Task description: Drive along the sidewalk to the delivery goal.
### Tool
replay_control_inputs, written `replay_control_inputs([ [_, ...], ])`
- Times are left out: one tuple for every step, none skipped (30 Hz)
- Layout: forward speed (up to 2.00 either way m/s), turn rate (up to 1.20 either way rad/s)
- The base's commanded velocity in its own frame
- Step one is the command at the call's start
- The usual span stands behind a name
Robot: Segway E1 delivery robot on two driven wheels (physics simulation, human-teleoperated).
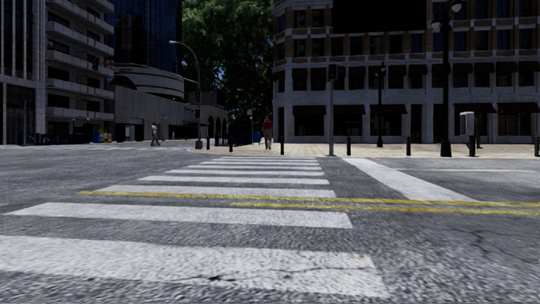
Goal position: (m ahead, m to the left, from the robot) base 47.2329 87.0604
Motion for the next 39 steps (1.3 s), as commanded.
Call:
replay_control_inputs([
  [2.0,0.0],
  [2.0,0.0],
  [2.0,0.0],
  [2.0,0.0],
  [2.0,0.0],
  [2.0,0.0],
  [2.0,0.0],
  [2.0,0.0],
  [2.0,0.0],
  [2.0,0.0],
  [2.0,0.0],
  [2.0,0.0],
  [2.0,0.0],
  [2.0,0.0],
  [2.0,0.0],
  [2.0,0.0],
  [2.0,0.0],
  [2.0,0.0],
  [2.0,0.0],
  [2.0,0.0],
  [2.0,0.0],
  [2.0,0.0],
  [2.0,0.0],
  [2.0,0.0],
  [2.0,0.0],
  [2.0,0.0],
  [2.0,0.0],
  [2.0,0.0],
  [2.0,0.0],
  [2.0,0.0],
  [2.0,0.0],
  [2.0,0.0],
  [2.0,0.0],
  [2.0,0.0],
  [2.0,0.0],
  [2.0,0.0],
  [2.0,0.0],
  [2.0,0.0],
  [2.0,0.0],
])
